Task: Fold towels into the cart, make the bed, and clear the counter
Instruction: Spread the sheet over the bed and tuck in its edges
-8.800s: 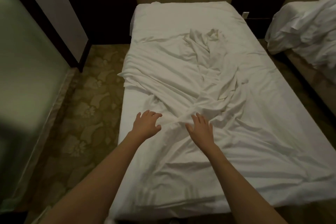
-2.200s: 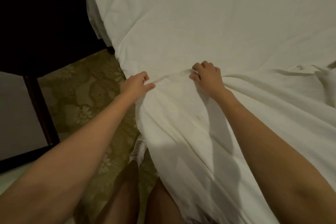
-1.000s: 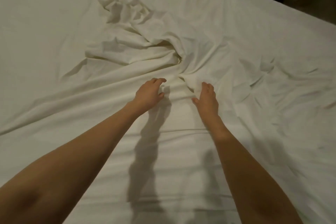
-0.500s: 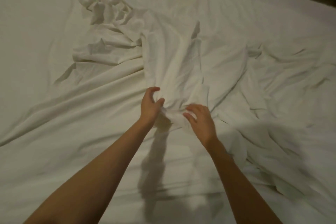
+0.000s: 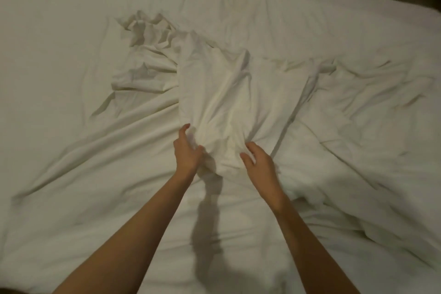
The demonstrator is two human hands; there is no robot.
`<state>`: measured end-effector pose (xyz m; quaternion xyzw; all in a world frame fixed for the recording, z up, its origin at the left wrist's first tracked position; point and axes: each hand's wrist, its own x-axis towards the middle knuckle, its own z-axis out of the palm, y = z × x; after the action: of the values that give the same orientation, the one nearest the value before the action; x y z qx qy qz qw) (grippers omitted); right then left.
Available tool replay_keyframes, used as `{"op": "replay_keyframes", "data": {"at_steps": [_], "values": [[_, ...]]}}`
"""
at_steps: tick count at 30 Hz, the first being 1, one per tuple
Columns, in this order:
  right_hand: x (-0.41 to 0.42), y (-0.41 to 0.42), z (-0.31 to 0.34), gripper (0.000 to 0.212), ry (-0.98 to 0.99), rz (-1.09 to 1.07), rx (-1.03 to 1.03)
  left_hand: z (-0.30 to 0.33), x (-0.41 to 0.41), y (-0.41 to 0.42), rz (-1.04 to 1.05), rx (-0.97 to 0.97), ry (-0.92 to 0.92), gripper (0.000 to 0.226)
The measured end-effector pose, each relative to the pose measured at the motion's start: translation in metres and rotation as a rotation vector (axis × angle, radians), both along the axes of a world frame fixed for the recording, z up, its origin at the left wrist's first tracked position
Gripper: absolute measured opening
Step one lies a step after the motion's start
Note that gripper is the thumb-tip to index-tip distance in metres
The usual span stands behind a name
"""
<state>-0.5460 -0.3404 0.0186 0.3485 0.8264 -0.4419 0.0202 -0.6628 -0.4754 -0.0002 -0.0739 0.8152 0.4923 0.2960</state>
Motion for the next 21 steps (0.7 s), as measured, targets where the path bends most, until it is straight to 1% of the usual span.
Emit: {"op": "replay_keyframes", "data": {"at_steps": [1, 3, 5, 7, 9, 12, 15, 16, 17, 18, 19, 21], "values": [[0.006, -0.006, 0.004, 0.031, 0.004, 0.046, -0.011, 0.008, 0.003, 0.005, -0.058, -0.062, 0.035, 0.051], [0.019, -0.014, 0.006, 0.026, -0.025, 0.099, -0.077, 0.022, 0.011, 0.015, -0.172, -0.12, 0.093, 0.035], [0.027, -0.009, 0.002, 0.018, -0.009, 0.02, -0.101, 0.031, 0.02, 0.024, -0.274, -0.118, 0.124, 0.031], [0.027, 0.007, -0.007, 0.02, -0.014, -0.115, -0.074, 0.033, 0.025, 0.031, -0.326, -0.088, 0.116, 0.032], [0.019, 0.029, -0.016, 0.033, -0.033, -0.228, -0.081, 0.029, 0.024, 0.037, -0.345, -0.073, 0.11, 0.032], [-0.003, 0.058, -0.036, 0.061, -0.021, -0.32, -0.118, 0.02, 0.018, 0.043, -0.373, -0.055, 0.126, 0.035], [-0.027, 0.07, -0.056, 0.088, -0.009, -0.426, -0.273, 0.009, 0.01, 0.047, -0.373, -0.037, 0.146, 0.036], [-0.034, 0.07, -0.062, 0.096, 0.014, -0.473, -0.333, 0.007, 0.008, 0.048, -0.37, -0.028, 0.152, 0.036], [-0.041, 0.069, -0.064, 0.099, 0.037, -0.513, -0.378, 0.006, 0.005, 0.048, -0.368, -0.02, 0.15, 0.036], [-0.048, 0.065, -0.064, 0.096, 0.054, -0.54, -0.397, 0.006, 0.003, 0.047, -0.363, -0.011, 0.145, 0.036], [-0.054, 0.06, -0.06, 0.087, 0.062, -0.553, -0.391, 0.007, 0.0, 0.047, -0.354, 0.006, 0.136, 0.036], [-0.06, 0.046, -0.043, 0.064, 0.082, -0.527, -0.317, 0.015, -0.004, 0.045, -0.312, 0.062, 0.124, 0.034]]}}
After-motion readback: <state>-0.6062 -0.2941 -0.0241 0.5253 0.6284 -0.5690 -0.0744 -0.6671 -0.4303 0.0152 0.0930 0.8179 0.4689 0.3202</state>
